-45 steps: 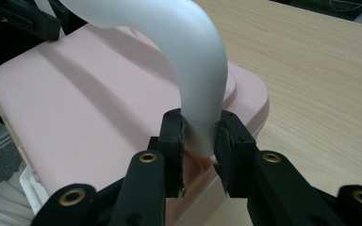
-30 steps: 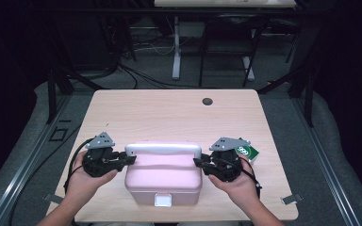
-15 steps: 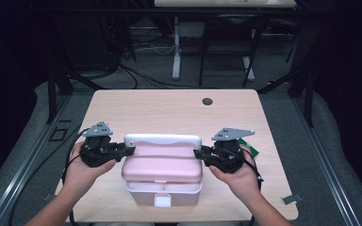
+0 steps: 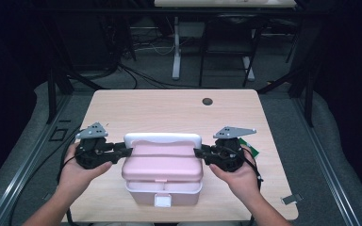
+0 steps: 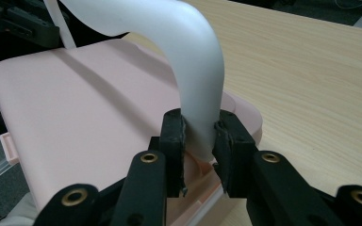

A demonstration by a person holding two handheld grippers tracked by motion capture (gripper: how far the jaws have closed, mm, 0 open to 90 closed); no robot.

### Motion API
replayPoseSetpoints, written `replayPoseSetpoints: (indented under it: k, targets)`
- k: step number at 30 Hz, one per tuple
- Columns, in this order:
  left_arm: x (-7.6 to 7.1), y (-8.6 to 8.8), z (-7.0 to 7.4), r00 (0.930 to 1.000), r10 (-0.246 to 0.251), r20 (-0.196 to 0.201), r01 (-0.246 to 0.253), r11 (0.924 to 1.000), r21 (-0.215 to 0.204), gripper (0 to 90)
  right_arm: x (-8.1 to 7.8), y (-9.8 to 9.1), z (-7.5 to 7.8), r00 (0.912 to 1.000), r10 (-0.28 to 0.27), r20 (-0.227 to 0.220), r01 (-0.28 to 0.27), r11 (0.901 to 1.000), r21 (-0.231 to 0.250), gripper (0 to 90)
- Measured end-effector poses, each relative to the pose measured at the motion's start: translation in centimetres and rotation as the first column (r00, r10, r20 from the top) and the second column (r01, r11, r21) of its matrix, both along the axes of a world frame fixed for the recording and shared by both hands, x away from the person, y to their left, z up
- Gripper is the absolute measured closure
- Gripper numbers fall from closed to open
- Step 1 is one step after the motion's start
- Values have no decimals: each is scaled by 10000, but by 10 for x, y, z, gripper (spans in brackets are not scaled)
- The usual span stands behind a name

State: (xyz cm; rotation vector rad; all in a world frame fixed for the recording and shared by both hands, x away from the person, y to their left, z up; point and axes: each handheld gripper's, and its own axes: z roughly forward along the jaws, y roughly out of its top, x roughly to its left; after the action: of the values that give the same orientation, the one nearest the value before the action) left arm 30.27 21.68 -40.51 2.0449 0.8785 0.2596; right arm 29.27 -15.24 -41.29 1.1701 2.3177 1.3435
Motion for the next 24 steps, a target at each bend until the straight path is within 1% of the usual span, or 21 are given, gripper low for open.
replayPoseSetpoints:
  k: [1, 5, 9, 12, 17, 18, 20, 24]
  targets:
    - [-2, 2, 0, 10000, 51, 32, -50, 10000, -27, 687, 0, 0, 0, 10000, 5, -27, -5, 10000, 6, 743]
    - [-10, 13, -2, 9999, 134, 90, -135, 9999, 84, 712, 1, 0, 0, 10000, -26, -64, 26, 10000, 32, 744]
    - [-20, 23, -7, 10000, 86, -30, -86, 9999, 83, 748, 1, 0, 1, 10000, -65, -41, 65, 10000, 14, 744]
    - [-27, 26, -15, 9998, -3, -208, 5, 9999, 123, 778, 2, 0, 1, 10000, -12, -87, 13, 10000, 27, 744]
    - [-31, 29, -26, 9988, -130, -468, 139, 9997, 181, 839, 2, 0, 2, 9999, -24, -106, 24, 10000, 33, 743]
    - [-32, 29, -29, 9984, -153, -551, 160, 9998, 139, 853, 2, 0, 2, 9999, -29, -107, 29, 10000, 31, 743]
    - [-33, 28, -31, 9976, -233, -646, 241, 9996, 128, 876, 2, 0, 2, 9999, -23, -113, 23, 10000, 16, 743]
    - [-36, 23, -36, 9956, -469, -815, 480, 9988, 115, 894, 2, 0, 2, 9999, -72, -71, 72, 10000, 19, 743]
